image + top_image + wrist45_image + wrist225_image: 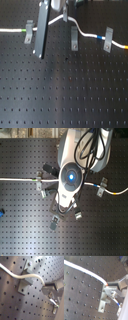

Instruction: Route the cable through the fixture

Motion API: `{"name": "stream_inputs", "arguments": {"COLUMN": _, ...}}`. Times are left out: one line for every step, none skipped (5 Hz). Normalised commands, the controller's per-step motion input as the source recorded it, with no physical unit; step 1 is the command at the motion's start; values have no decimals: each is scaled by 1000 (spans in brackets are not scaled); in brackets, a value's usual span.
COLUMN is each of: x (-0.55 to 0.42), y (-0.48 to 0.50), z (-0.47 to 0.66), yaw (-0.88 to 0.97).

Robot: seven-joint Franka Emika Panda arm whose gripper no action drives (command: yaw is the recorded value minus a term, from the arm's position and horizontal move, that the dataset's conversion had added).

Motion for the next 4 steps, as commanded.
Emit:
{"name": "stream_inputs", "arguments": {"x": 22, "y": 42, "z": 289, "yaw": 386}}
{"name": "stream_inputs", "arguments": {"x": 3, "y": 3, "z": 272, "yaw": 426}}
{"name": "stream_inputs", "arguments": {"x": 0, "y": 0, "z": 32, "yaw": 180}}
{"name": "stream_inputs", "arguments": {"x": 1, "y": 1, "z": 45, "yaw": 283}}
